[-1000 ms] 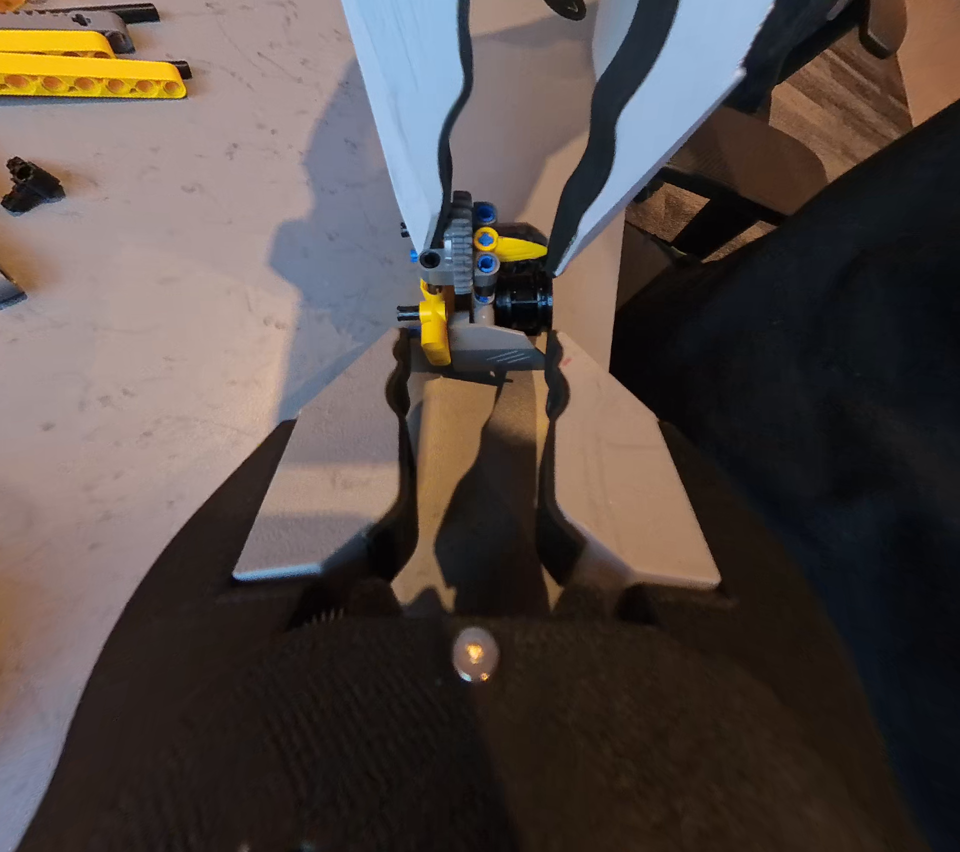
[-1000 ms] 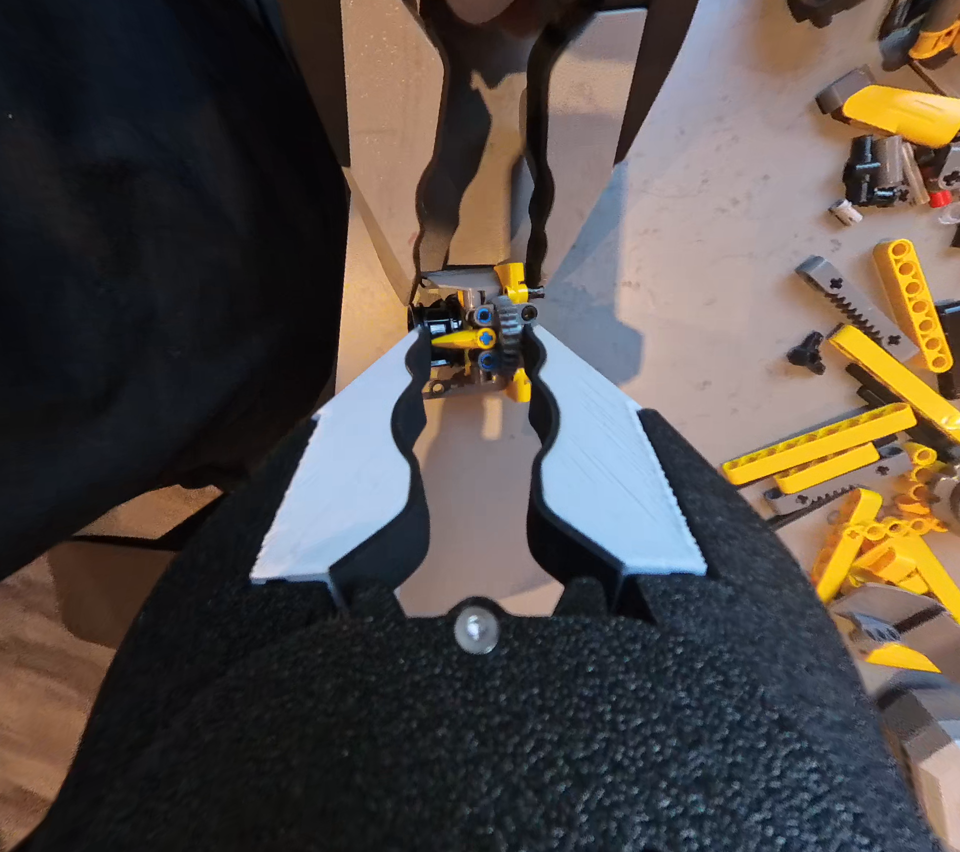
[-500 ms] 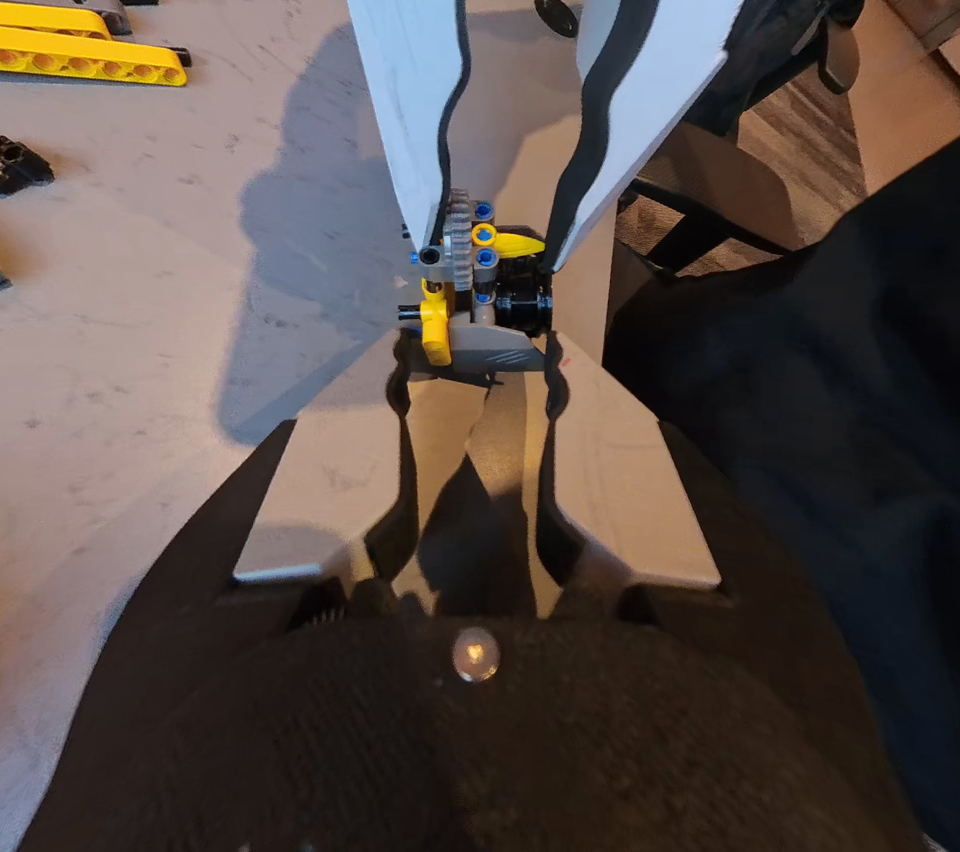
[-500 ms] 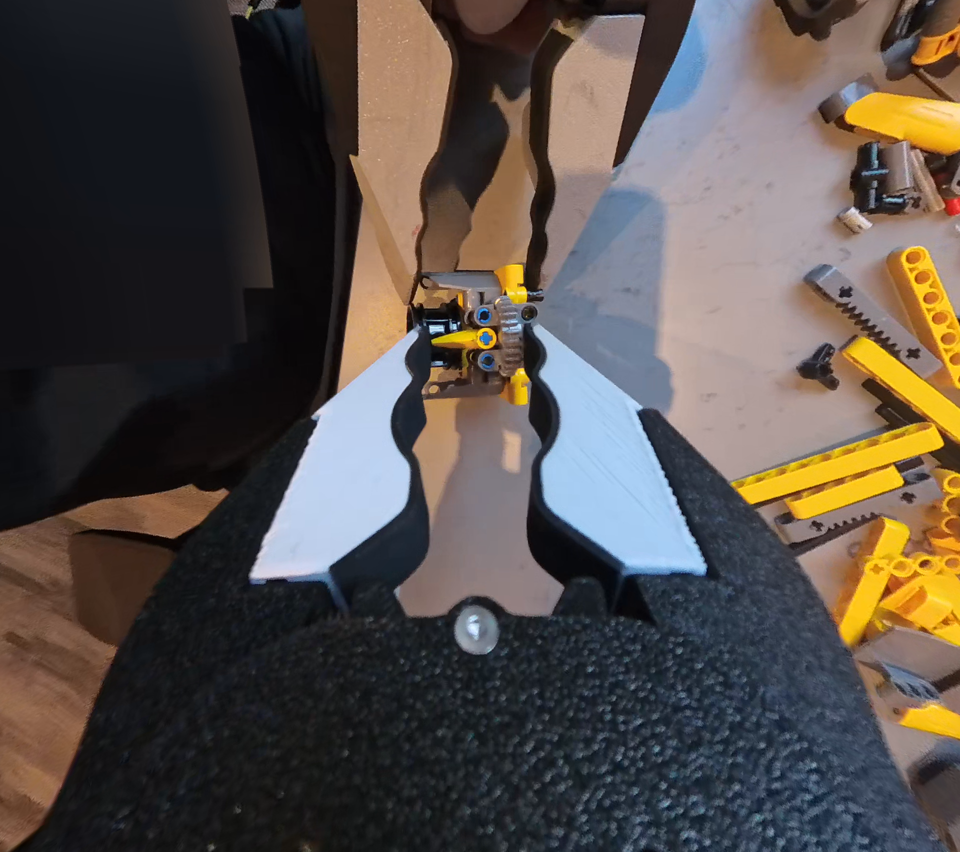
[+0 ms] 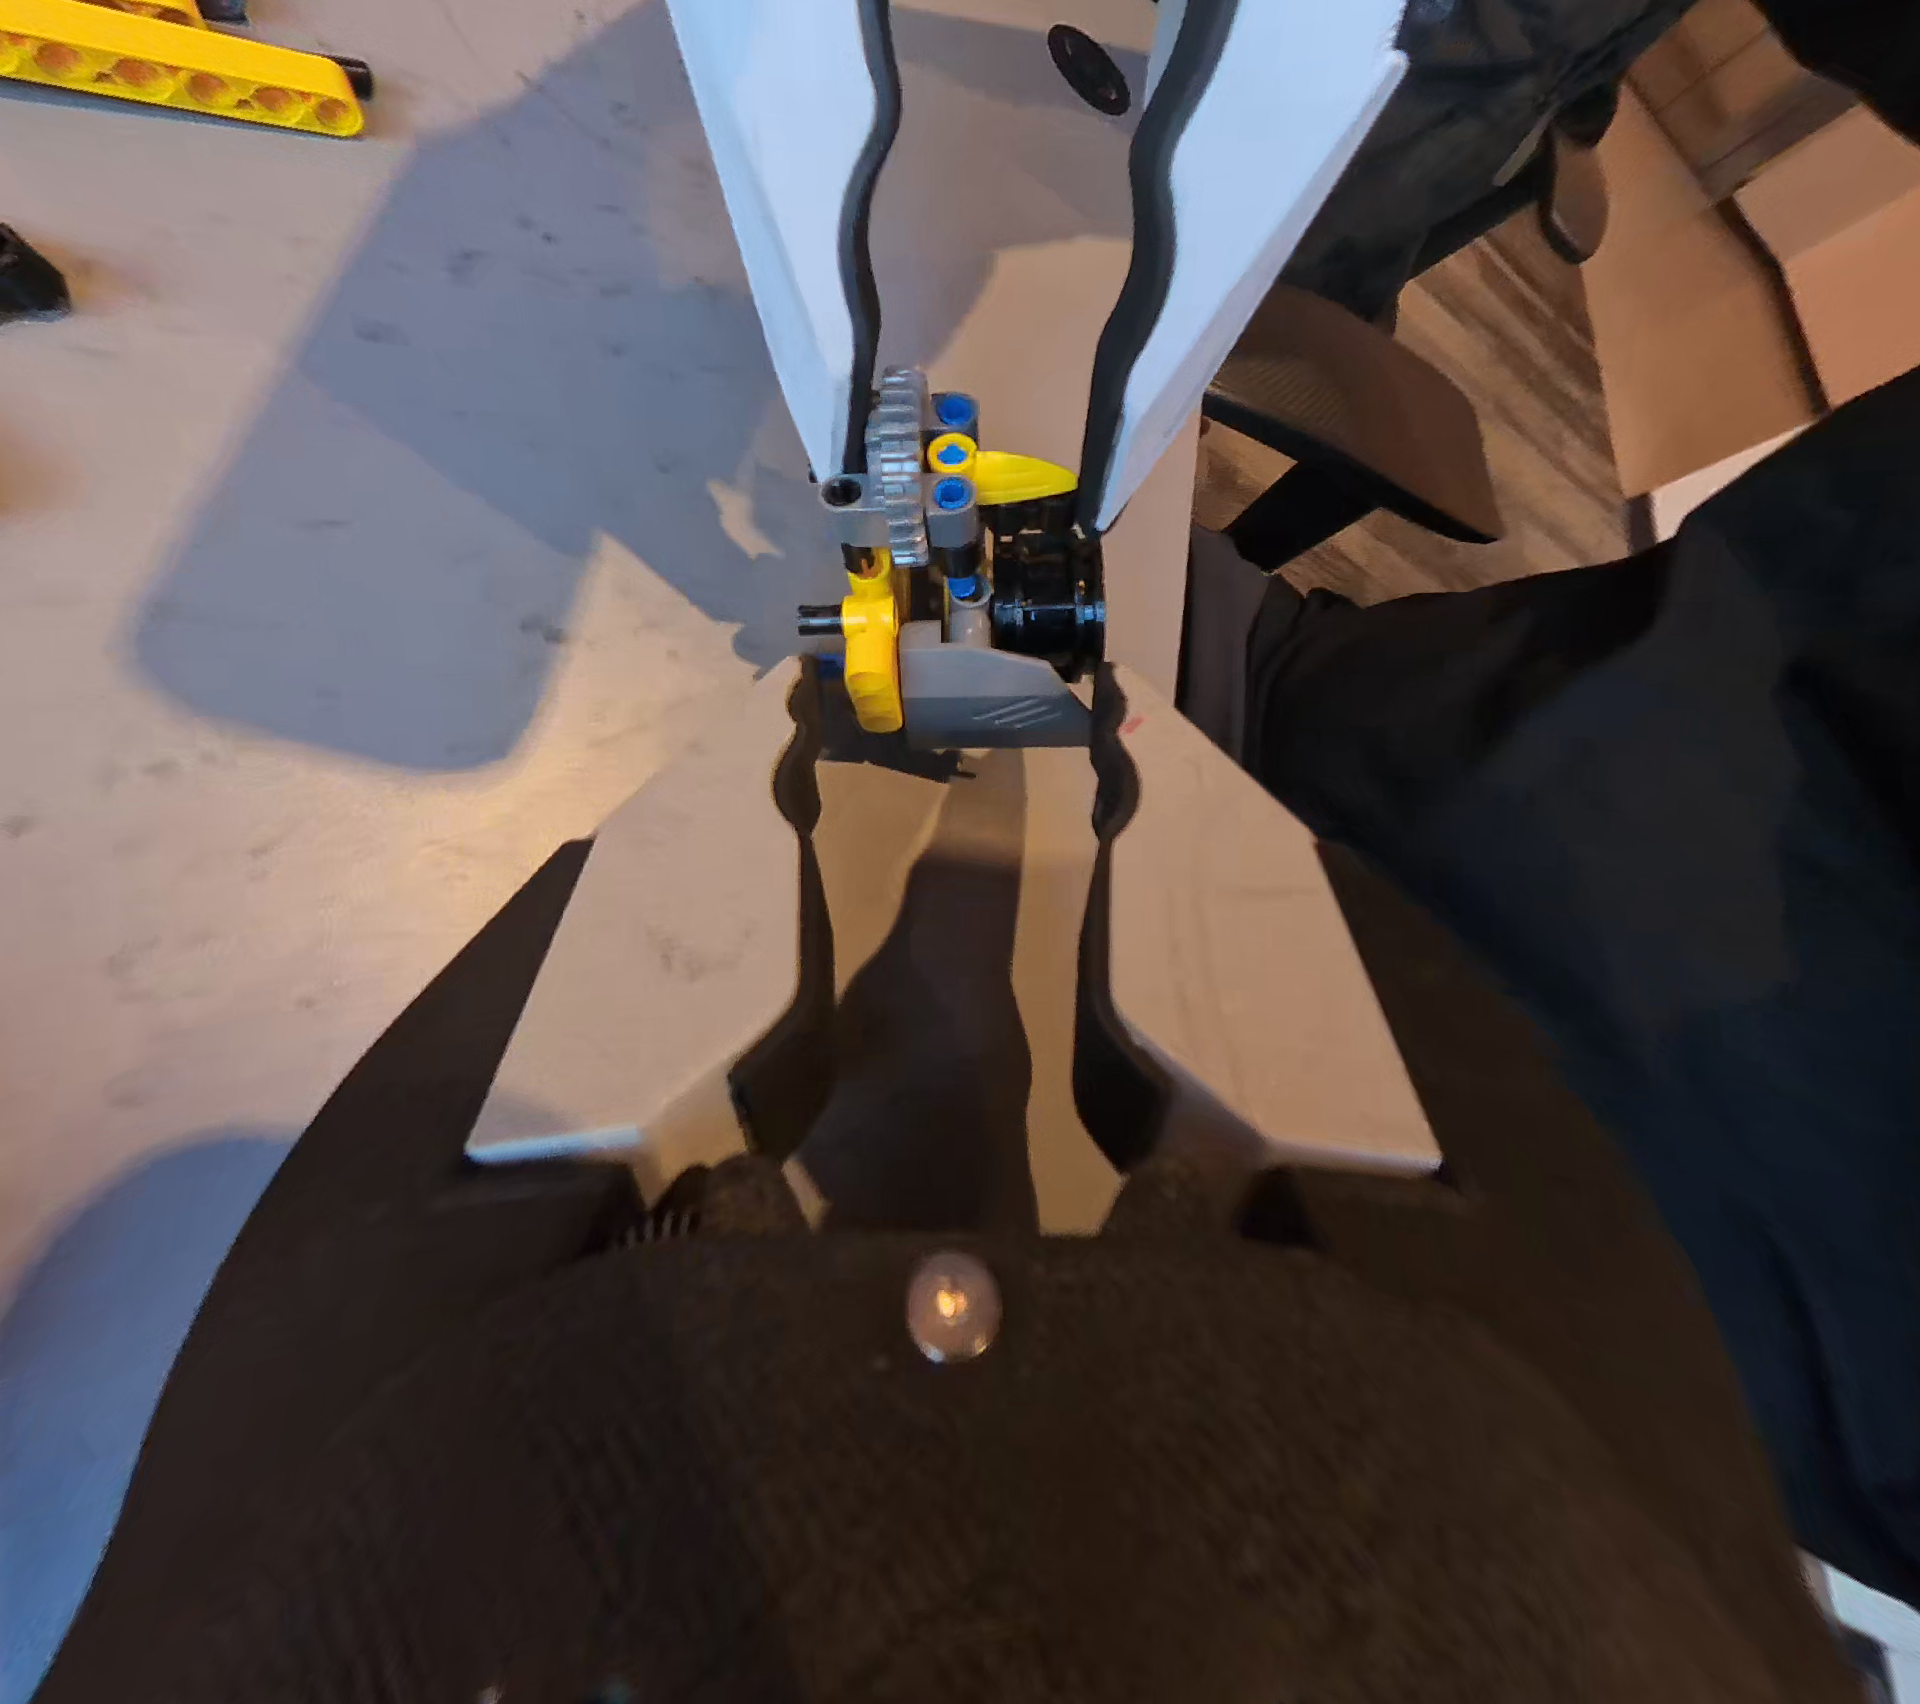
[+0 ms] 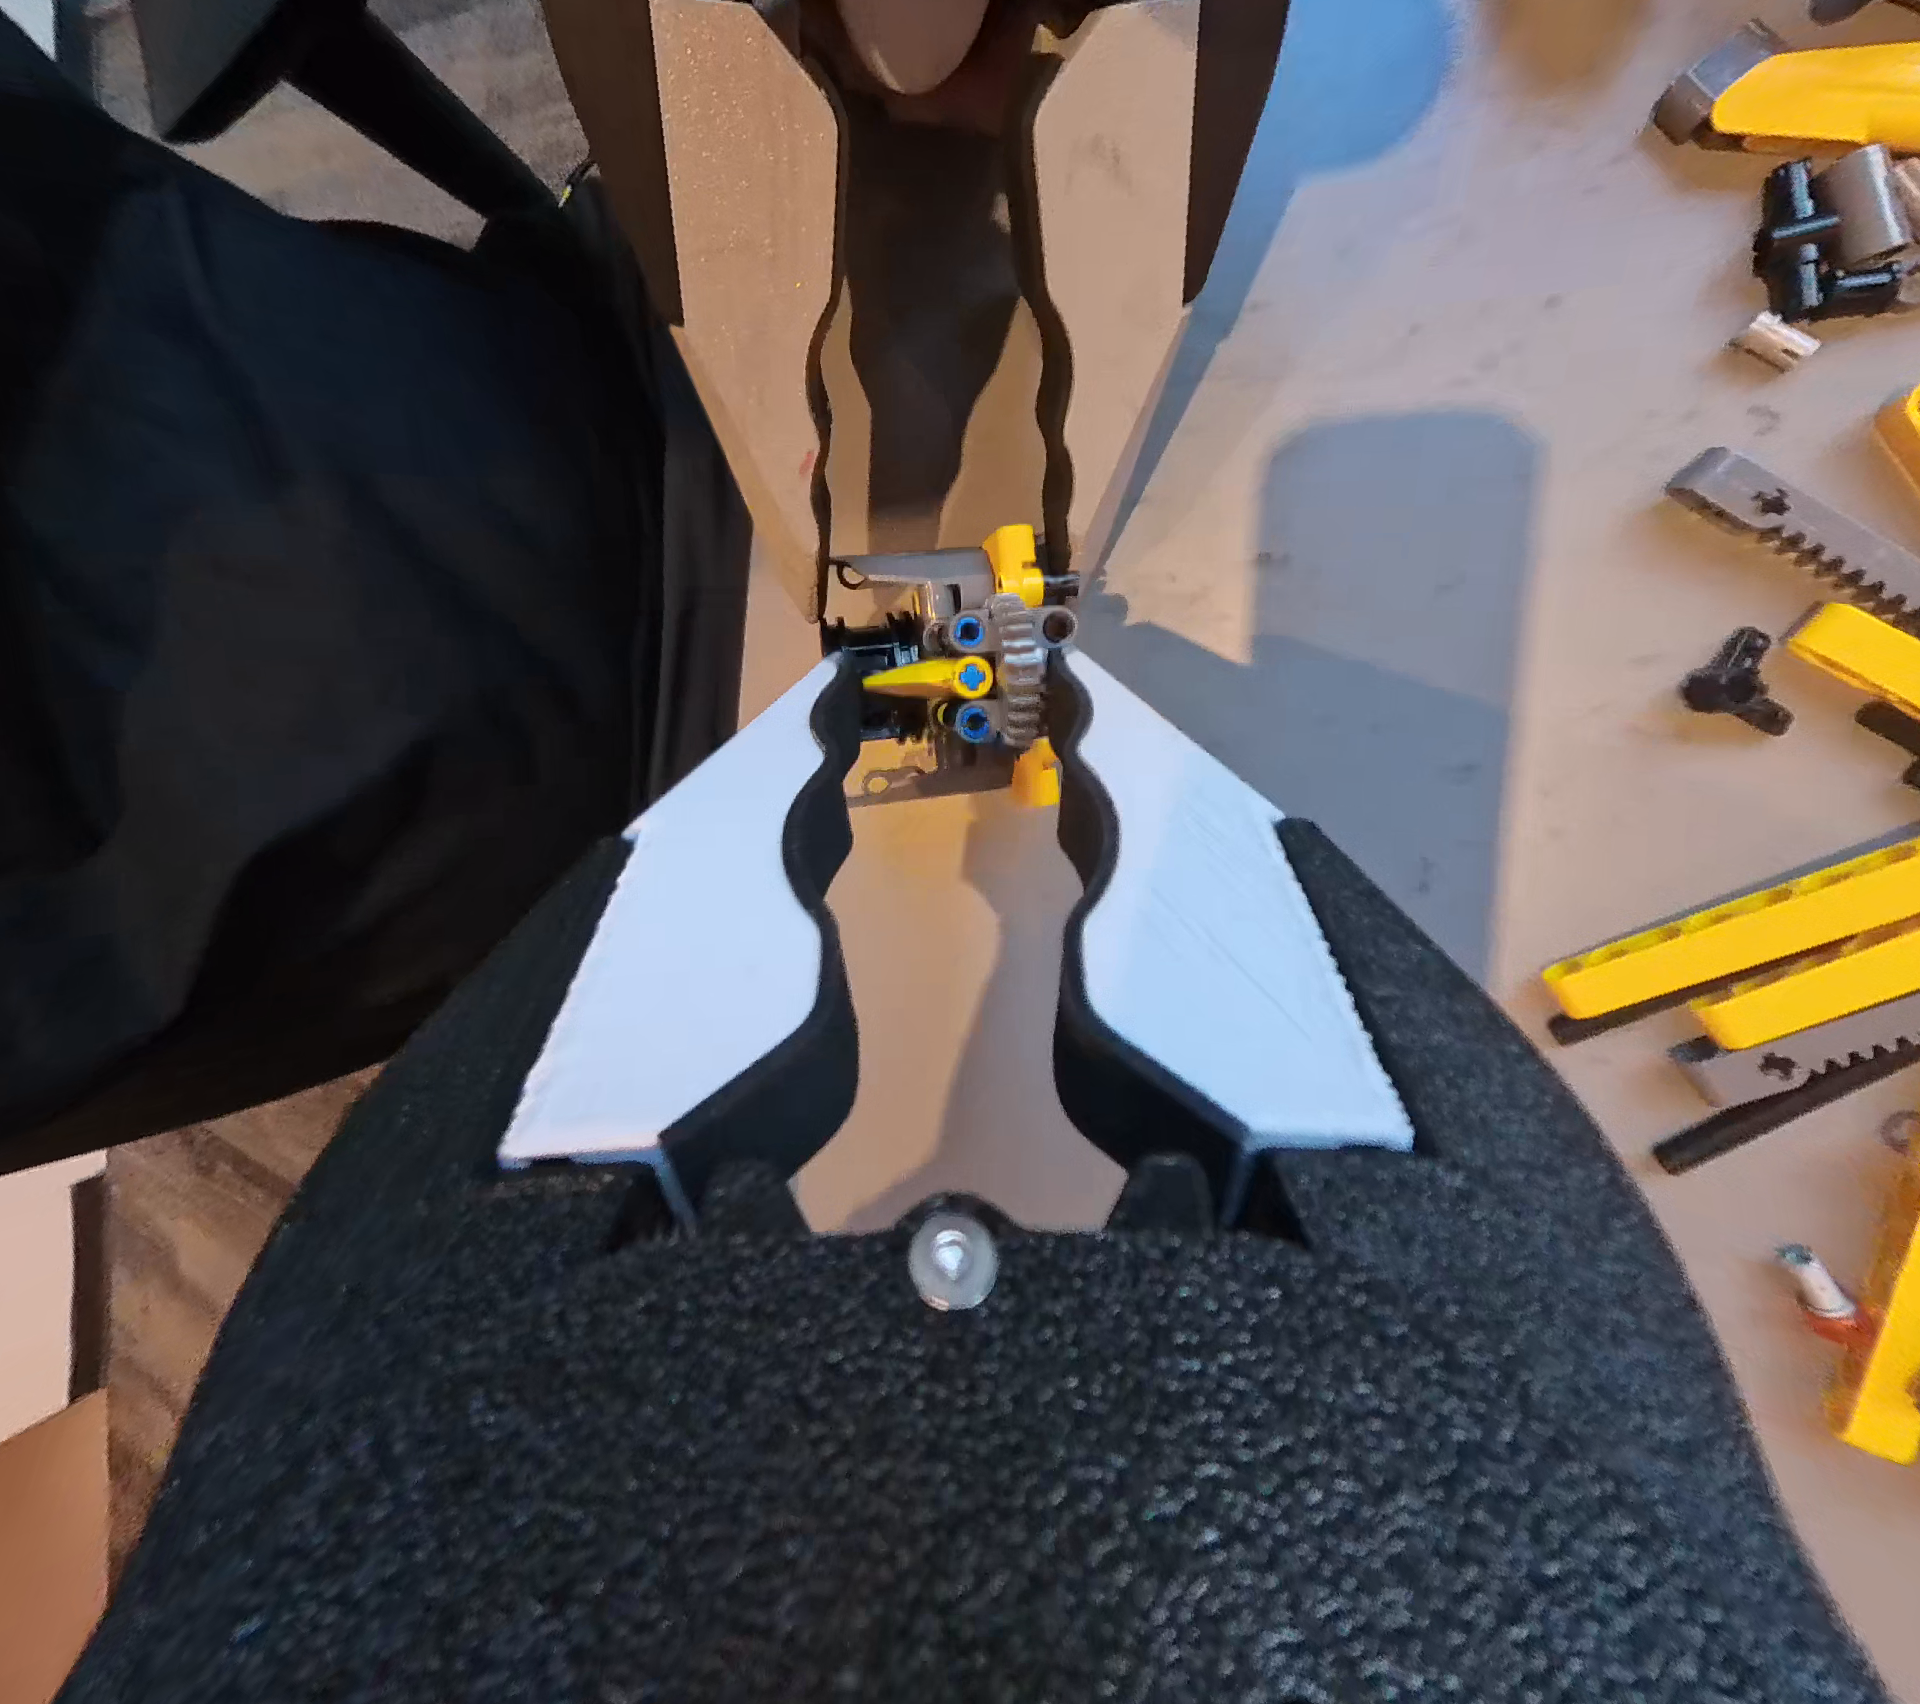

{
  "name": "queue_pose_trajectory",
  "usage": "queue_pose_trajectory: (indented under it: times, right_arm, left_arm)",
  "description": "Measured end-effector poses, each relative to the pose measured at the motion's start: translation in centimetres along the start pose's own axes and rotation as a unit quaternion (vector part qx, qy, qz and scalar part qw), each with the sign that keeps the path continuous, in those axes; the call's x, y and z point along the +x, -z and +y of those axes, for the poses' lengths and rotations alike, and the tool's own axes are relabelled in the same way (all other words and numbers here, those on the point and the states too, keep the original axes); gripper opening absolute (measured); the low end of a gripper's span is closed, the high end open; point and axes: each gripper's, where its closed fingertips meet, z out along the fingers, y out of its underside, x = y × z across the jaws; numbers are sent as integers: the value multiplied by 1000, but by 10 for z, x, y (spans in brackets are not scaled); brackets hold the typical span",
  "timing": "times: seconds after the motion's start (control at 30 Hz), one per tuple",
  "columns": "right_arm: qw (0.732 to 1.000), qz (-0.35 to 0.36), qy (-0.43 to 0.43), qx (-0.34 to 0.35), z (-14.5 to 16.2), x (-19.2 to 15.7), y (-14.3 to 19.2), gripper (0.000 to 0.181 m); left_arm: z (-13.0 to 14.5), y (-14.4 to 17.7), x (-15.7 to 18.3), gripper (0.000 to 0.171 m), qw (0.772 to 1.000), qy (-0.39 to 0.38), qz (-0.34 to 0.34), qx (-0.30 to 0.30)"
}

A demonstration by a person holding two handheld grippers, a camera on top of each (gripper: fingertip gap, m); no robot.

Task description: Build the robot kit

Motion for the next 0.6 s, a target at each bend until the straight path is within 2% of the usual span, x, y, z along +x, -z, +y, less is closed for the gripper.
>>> queue_pose_trajectory:
  times: [0.23, 0.4, 0.6]
  right_arm:
    - [999, 20, 18, 18, 1, -3, -1, 36]
    - [1000, 6, 15, 23, 2, -4, 0, 36]
    - [997, 51, 57, -1, 3, -7, -4, 36]
  left_arm:
    - [2, -2, 1, 50, 1000, -9, -22, 1]
    - [1, -3, 2, 50, 1000, -8, -20, 1]
    - [1, -3, 0, 45, 1000, -5, -22, 3]
